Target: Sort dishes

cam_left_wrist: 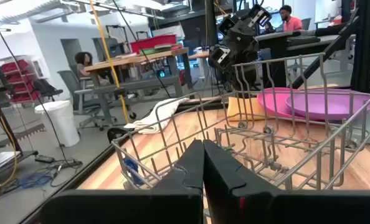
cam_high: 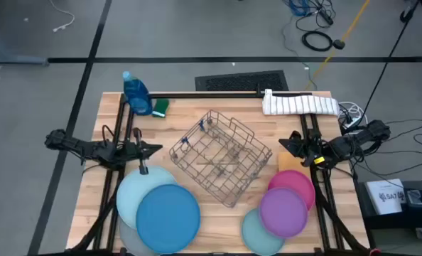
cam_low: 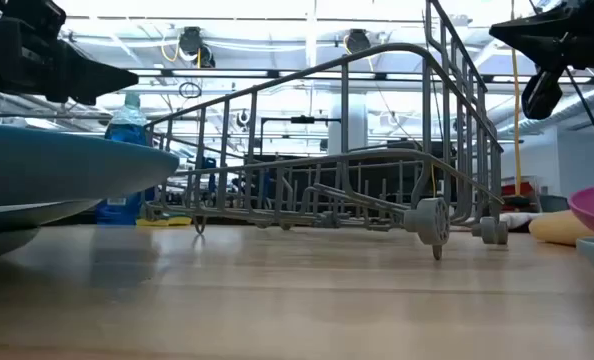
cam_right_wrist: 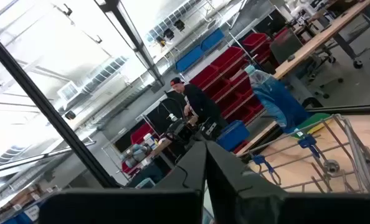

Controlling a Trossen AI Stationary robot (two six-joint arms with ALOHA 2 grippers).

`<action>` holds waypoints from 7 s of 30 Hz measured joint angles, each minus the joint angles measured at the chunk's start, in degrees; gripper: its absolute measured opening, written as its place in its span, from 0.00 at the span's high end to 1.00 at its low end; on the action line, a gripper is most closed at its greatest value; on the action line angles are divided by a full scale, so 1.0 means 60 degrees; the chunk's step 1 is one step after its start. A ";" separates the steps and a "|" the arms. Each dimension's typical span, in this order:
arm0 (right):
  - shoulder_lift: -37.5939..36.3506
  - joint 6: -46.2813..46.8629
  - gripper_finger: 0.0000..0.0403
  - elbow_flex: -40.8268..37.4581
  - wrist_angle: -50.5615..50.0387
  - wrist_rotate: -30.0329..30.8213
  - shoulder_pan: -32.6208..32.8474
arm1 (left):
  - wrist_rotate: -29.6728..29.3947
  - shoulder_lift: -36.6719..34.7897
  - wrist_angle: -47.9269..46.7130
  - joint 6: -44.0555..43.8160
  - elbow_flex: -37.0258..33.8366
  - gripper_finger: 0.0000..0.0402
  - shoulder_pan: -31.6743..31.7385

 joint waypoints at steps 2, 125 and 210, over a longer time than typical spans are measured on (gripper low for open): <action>0.0000 0.0000 0.98 0.0004 -0.0001 0.0000 0.0000 | 0.0000 0.0003 0.0000 0.0000 0.0001 1.00 0.0000; -0.0004 0.1273 0.98 0.0000 0.0907 0.0703 -0.0093 | 0.5854 0.9739 -0.6302 -0.9770 0.5484 0.56 -0.1904; 0.2947 -0.2754 0.98 0.4619 -0.3260 -0.2233 -0.0087 | 0.3945 1.2546 -0.6506 -0.8912 0.5954 0.99 -0.1874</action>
